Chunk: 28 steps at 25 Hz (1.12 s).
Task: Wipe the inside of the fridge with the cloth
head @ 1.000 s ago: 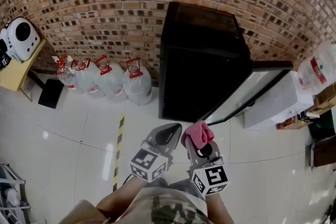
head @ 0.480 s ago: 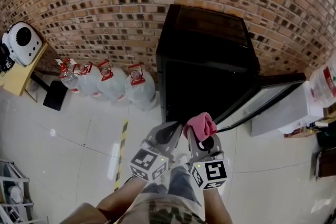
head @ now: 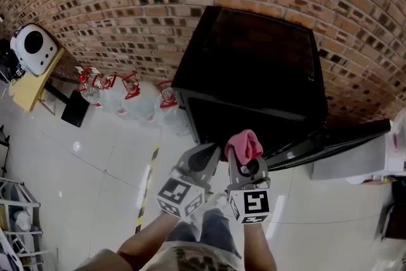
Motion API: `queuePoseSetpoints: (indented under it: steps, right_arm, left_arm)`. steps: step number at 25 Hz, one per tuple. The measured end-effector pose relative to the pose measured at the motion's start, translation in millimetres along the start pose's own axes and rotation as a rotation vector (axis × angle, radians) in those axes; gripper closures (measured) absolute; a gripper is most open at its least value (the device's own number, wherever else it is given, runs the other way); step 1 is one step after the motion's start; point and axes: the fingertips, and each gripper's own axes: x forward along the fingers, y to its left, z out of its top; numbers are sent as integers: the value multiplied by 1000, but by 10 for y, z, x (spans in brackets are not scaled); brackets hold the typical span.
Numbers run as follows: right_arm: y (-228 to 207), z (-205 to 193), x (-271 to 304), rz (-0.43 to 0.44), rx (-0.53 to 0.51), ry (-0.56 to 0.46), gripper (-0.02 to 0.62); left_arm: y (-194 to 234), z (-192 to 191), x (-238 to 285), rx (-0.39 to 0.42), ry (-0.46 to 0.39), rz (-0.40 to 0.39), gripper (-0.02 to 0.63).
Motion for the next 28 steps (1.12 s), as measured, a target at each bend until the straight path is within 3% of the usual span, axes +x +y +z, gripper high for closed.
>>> queuePoseSetpoints:
  steps: [11,17,28]
  right_arm:
    - [-351,-255,880,52,7,-38,531]
    - [-510,-451,1257,67,-60,-37,531]
    - [-555,-845,1979,134,-210,-58,531]
  left_arm:
    - [441,-24,532,12,-50,110,630]
    - [673,-308,644,-10,-44,110,630]
    - [943,-933,876,39,-15,82,630]
